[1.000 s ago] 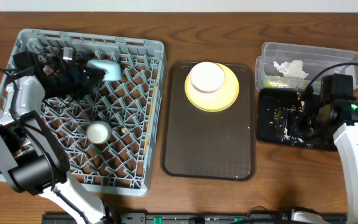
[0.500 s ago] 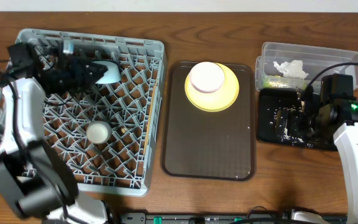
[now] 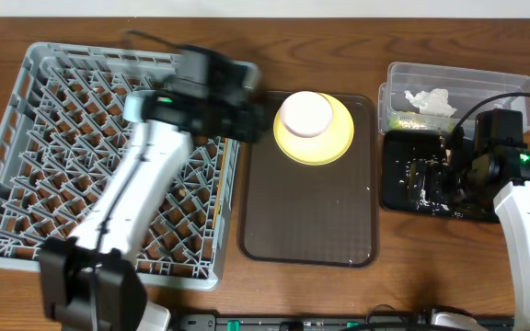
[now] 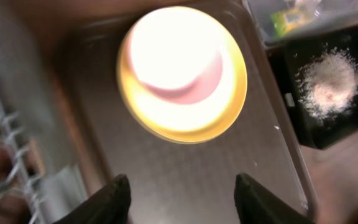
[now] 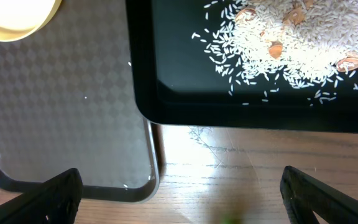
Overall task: Sort waste into correct bins and load items into the dishwasher
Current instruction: 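Reach the left gripper to the pink bowl on the yellow plate and grasp, then carry the pink bowl into the rack and set it down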
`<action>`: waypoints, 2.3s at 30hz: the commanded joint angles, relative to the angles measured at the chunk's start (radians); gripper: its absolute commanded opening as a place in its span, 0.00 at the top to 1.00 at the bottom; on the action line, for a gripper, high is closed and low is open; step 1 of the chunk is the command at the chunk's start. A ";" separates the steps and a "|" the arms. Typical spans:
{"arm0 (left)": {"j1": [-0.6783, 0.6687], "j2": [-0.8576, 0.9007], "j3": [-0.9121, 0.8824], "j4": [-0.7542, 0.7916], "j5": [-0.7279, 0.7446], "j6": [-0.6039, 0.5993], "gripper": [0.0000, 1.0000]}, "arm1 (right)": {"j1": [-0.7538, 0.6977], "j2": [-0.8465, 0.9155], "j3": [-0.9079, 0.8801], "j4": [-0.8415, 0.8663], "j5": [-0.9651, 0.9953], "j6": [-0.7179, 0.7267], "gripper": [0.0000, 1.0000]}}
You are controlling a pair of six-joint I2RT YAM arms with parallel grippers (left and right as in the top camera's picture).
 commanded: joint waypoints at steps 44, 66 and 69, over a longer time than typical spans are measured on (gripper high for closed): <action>-0.282 0.346 0.006 0.392 -0.349 0.066 0.94 | -0.008 -0.011 0.016 -0.014 0.006 -0.006 0.01; 0.065 -0.098 0.006 0.096 0.198 -0.146 0.94 | -0.008 -0.011 0.016 -0.014 0.006 -0.006 0.01; 0.175 -0.089 0.006 0.066 0.375 -0.166 0.95 | -0.008 -0.011 0.016 -0.014 0.006 -0.006 0.01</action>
